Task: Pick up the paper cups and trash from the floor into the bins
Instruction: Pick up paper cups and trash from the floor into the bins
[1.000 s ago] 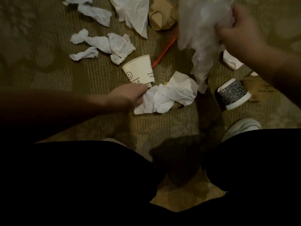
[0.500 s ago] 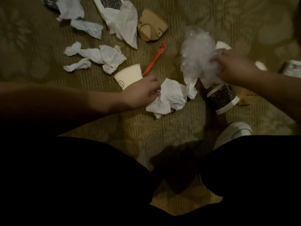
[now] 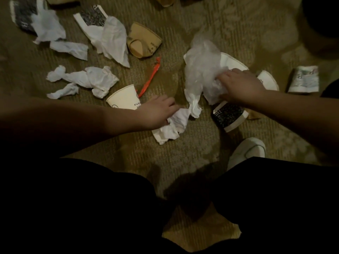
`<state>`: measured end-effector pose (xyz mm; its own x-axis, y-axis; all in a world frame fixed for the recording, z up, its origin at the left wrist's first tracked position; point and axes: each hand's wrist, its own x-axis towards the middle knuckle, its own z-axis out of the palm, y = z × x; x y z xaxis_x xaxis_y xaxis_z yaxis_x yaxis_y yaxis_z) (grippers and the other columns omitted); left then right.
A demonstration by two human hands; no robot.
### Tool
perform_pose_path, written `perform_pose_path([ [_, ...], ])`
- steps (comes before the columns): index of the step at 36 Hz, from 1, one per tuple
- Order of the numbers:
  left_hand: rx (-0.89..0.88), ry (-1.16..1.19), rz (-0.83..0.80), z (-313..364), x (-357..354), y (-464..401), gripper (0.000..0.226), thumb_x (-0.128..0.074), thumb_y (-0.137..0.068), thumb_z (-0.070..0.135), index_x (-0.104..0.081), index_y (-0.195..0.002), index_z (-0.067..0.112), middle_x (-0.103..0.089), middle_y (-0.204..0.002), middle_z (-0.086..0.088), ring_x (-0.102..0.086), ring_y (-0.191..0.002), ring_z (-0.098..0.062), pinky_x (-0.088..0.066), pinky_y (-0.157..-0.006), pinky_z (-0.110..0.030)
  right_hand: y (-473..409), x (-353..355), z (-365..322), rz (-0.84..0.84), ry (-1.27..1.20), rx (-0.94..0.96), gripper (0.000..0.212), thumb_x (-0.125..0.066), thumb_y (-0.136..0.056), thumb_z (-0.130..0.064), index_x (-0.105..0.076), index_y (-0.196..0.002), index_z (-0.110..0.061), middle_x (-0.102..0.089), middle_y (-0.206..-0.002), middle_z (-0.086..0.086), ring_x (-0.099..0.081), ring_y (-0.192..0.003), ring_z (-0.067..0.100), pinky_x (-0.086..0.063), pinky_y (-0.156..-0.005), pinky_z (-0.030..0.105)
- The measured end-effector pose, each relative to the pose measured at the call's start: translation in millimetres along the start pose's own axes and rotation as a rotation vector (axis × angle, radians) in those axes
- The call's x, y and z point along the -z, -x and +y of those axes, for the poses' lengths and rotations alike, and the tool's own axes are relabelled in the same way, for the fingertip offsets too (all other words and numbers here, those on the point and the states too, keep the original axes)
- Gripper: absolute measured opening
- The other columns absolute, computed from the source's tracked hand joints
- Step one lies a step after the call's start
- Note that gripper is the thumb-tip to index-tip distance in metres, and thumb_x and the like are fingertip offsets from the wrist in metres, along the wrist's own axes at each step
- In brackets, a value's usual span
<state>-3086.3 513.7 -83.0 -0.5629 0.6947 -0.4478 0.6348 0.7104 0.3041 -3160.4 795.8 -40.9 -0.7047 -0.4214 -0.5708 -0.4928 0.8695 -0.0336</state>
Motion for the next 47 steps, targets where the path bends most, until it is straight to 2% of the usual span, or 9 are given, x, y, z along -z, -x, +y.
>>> perform_pose_path([
  [9,-0.031,0.100,0.120,-2,-4,8,0.020,-0.072,-0.078,0.015,-0.066,-0.093,0.004,-0.059,-0.100,-0.016,-0.055,-0.097,-0.035,-0.043,-0.080,-0.040,-12,8,-2,0.065,-0.043,-0.017,0.089,-0.065,-0.092,-0.031,-0.008,-0.159,-0.019,-0.055,-0.133,0.017,-0.053,-0.116,0.037,-0.041,-0.090,0.044],
  [16,0.170,0.431,0.104,-7,12,15,0.010,-0.064,-0.085,0.013,-0.060,-0.092,0.006,-0.060,-0.095,-0.011,-0.057,-0.092,-0.028,-0.040,-0.071,-0.034,-27,21,-11,0.124,0.185,0.124,0.050,-0.076,-0.082,-0.032,-0.062,-0.129,-0.019,-0.038,-0.148,0.011,-0.034,-0.135,0.038,-0.035,-0.104,0.055],
  [20,0.382,0.602,0.206,-9,25,21,0.012,-0.062,-0.087,0.012,-0.049,-0.086,0.013,-0.052,-0.072,0.001,-0.057,-0.078,-0.026,-0.029,-0.058,-0.032,-39,23,-19,0.098,0.195,0.194,0.033,-0.074,-0.082,-0.033,-0.067,-0.111,-0.019,-0.016,-0.164,0.011,-0.015,-0.148,0.038,-0.030,-0.110,0.061],
  [22,0.428,0.654,0.237,-11,32,20,0.015,-0.061,-0.088,0.013,-0.047,-0.090,0.015,-0.050,-0.073,0.003,-0.054,-0.076,-0.022,-0.028,-0.054,-0.030,-45,20,-20,0.030,0.170,0.226,0.035,-0.073,-0.083,-0.028,-0.064,-0.114,-0.012,-0.032,-0.156,0.018,-0.032,-0.140,0.042,-0.041,-0.102,0.055],
  [26,0.545,0.777,0.240,-17,44,17,0.029,-0.061,-0.090,0.016,-0.049,-0.115,0.012,-0.056,-0.091,0.001,-0.055,-0.084,-0.021,-0.033,-0.060,-0.028,-44,21,-28,0.044,-0.052,0.178,0.026,-0.071,-0.082,-0.015,-0.061,-0.104,-0.006,-0.060,-0.109,0.015,-0.058,-0.102,0.038,-0.047,-0.078,0.041],
  [31,0.602,0.875,0.169,-24,66,11,0.070,-0.061,-0.091,0.020,-0.026,-0.152,0.019,-0.056,-0.108,-0.002,-0.054,-0.091,-0.020,-0.039,-0.070,-0.027,-38,41,-37,0.143,-0.337,0.025,0.029,-0.068,-0.089,-0.015,-0.056,-0.110,0.000,-0.057,-0.111,0.016,-0.054,-0.103,0.031,-0.036,-0.075,0.033],
  [36,0.612,1.038,0.162,-30,90,4,0.036,-0.065,-0.083,0.025,-0.057,-0.118,0.020,-0.062,-0.093,-0.003,-0.060,-0.080,-0.022,-0.045,-0.062,-0.028,-28,67,-56,0.261,-0.816,-0.074,0.018,-0.065,-0.091,-0.013,-0.060,-0.108,-0.012,-0.063,-0.098,-0.001,-0.059,-0.088,0.014,-0.048,-0.078,0.031],
  [42,0.395,1.517,0.230,-19,114,-1,0.069,-0.082,-0.072,0.029,-0.055,-0.133,0.014,-0.071,-0.119,-0.005,-0.069,-0.109,-0.021,-0.054,-0.097,-0.041,-26,86,-76,0.266,-1.322,-0.099,0.020,-0.066,-0.084,-0.013,-0.058,-0.084,-0.031,-0.064,-0.072,-0.016,-0.059,-0.074,-0.001,-0.048,-0.078,0.026],
  [47,0.505,1.210,0.381,-6,135,1,0.053,-0.077,-0.079,0.031,-0.062,-0.125,0.009,-0.068,-0.095,0.006,-0.067,-0.081,-0.009,-0.058,-0.078,-0.024,-22,99,-85,0.187,-1.413,-0.083,0.014,-0.062,-0.083,-0.008,-0.066,-0.094,-0.016,-0.062,-0.079,-0.005,-0.061,-0.072,0.010,-0.048,-0.066,0.024],
])
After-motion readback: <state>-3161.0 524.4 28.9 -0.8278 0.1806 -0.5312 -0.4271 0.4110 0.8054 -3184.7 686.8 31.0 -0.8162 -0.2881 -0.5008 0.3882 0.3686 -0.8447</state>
